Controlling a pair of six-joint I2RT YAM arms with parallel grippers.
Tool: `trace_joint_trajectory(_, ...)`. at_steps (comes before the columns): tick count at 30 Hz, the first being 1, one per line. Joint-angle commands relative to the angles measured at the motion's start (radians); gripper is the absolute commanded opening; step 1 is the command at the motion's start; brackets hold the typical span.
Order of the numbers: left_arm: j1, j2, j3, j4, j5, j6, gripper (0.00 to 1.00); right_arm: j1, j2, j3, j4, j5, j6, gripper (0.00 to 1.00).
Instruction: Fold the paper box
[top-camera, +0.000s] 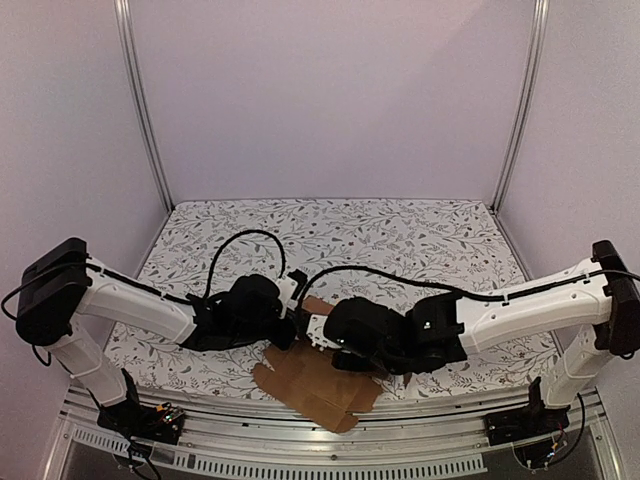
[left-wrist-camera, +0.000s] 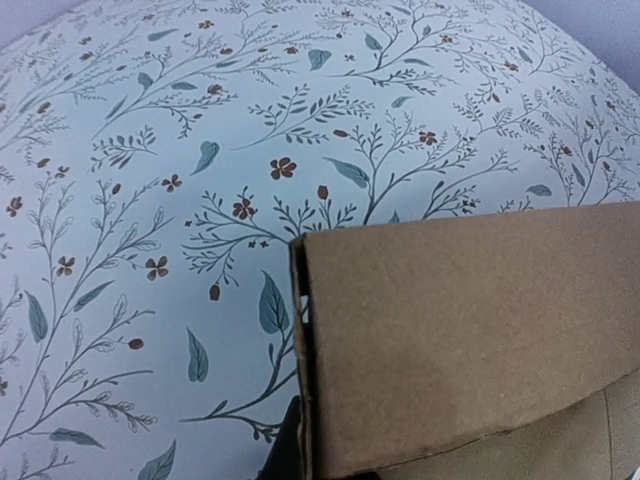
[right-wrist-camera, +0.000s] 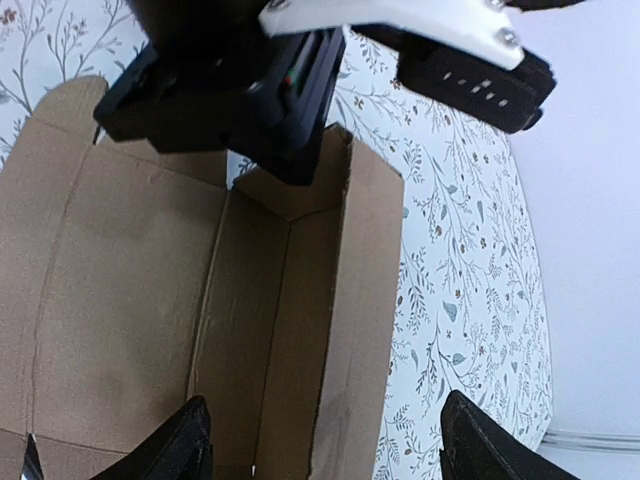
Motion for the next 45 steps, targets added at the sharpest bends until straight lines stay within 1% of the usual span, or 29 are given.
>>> trace_joint_trajectory(1,-0.003,0.002,0.05,-0.023,0.037,0.052,0.0,-0.085,-0.117,0.039,-0.046,-0.217,0.1,0.78)
trace_joint_trajectory(4,0.007,0.021,0.077,-0.032,0.049,0.078,0.0,-0.154,-0.156,0.042,-0.04,-0.294,0.146,0.78)
trace_joint_trajectory(6,0.015,0.041,0.104,-0.047,0.04,0.094,0.0,-0.203,-0.174,0.024,-0.004,-0.32,0.196,0.78)
trace_joint_trajectory(7,0.019,0.05,0.118,-0.054,0.038,0.101,0.0,-0.232,-0.18,0.017,0.012,-0.357,0.213,0.78)
trace_joint_trajectory(10,0.03,0.074,0.144,-0.05,0.041,0.134,0.0,-0.323,-0.184,0.006,0.059,-0.458,0.337,0.78)
trace_joint_trajectory(14,0.033,0.112,0.178,-0.059,0.023,0.167,0.0,-0.42,-0.166,-0.023,0.149,-0.581,0.47,0.72)
trace_joint_trajectory(16,0.033,0.13,0.192,-0.063,0.021,0.174,0.0,-0.451,-0.159,-0.049,0.21,-0.635,0.517,0.64)
trace_joint_trajectory(19,0.033,0.151,0.204,-0.058,0.016,0.171,0.0,-0.479,-0.13,-0.057,0.255,-0.708,0.568,0.46)
trace_joint_trajectory(26,0.034,0.186,0.208,-0.046,0.009,0.133,0.0,-0.486,-0.039,-0.049,0.339,-0.749,0.624,0.03)
trace_joint_trajectory(27,0.033,0.189,0.206,-0.044,0.009,0.129,0.0,-0.486,-0.024,-0.049,0.354,-0.759,0.634,0.0)
trace_joint_trajectory(32,0.031,0.196,0.195,-0.03,0.0,0.111,0.0,-0.487,0.035,-0.045,0.44,-0.789,0.684,0.0)
trace_joint_trajectory(35,0.033,0.198,0.19,-0.022,-0.003,0.099,0.0,-0.486,0.072,-0.032,0.471,-0.822,0.707,0.0)
trace_joint_trajectory(45,0.029,0.202,0.156,0.028,-0.003,0.074,0.0,-0.486,0.154,-0.026,0.561,-0.861,0.783,0.0)
